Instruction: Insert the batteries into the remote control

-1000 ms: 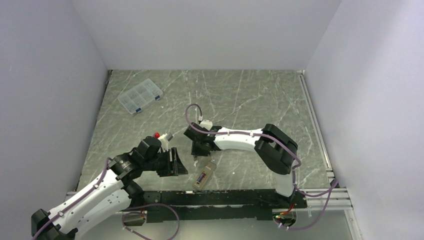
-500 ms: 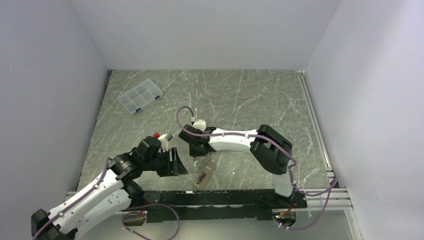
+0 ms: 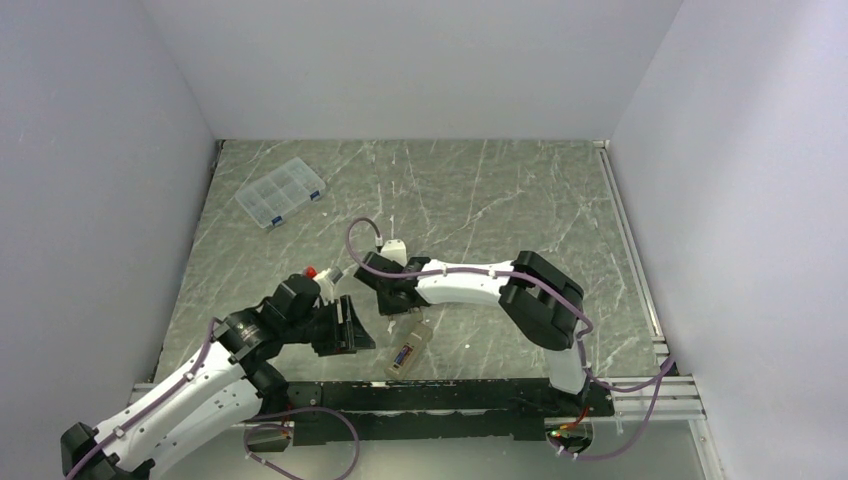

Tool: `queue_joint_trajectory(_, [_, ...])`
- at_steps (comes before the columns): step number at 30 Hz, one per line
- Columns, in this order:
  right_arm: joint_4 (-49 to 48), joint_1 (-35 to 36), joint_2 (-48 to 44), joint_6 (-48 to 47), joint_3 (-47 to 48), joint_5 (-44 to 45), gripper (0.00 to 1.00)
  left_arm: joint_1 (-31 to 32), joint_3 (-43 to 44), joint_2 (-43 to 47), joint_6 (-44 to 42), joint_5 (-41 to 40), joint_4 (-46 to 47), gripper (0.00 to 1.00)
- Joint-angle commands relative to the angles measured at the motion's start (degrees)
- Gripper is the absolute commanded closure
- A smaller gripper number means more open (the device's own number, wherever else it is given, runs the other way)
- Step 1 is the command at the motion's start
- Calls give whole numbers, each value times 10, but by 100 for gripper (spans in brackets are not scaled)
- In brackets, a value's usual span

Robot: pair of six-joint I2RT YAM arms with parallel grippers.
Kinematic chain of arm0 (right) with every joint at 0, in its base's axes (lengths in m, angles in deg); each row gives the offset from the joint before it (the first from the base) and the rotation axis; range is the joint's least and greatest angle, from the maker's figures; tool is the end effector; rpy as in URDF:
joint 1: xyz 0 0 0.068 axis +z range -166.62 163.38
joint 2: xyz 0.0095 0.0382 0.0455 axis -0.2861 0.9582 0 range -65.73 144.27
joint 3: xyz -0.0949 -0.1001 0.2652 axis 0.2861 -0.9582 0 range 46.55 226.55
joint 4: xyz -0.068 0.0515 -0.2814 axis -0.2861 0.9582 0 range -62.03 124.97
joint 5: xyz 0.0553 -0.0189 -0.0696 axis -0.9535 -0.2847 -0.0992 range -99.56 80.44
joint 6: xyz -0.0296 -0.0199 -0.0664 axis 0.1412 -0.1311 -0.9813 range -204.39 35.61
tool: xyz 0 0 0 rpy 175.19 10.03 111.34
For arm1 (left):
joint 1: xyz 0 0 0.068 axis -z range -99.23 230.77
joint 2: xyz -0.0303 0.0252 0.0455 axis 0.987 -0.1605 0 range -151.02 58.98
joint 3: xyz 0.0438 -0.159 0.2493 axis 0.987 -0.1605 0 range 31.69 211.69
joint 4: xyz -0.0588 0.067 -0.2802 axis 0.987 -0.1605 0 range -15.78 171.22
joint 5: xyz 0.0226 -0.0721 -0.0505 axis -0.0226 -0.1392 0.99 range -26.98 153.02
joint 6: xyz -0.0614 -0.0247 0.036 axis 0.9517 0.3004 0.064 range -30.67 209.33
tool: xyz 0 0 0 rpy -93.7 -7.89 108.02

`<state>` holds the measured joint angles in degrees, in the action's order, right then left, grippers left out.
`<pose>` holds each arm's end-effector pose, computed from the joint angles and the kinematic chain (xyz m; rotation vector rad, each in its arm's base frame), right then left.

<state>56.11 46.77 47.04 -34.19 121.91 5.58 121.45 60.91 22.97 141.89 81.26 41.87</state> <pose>0.2151 0.3923 0.1364 -0.2310 2.6668 0.2905 0.1103 -0.1209 0.2142 -0.1032 2.6403 -1.0626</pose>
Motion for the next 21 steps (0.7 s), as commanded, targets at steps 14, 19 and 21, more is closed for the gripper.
queue_joint_trajectory(14, [-45,6,-138,-106,-90,-52,100,-2,-81,-14,115,67,99,38])
queue_joint_trajectory(19, [-42,-6,-172,-147,-113,-37,100,-2,-107,-68,133,90,173,38])
queue_joint_trajectory(21, [-43,-11,-184,-163,-124,-34,100,-1,-112,-94,137,99,202,38])
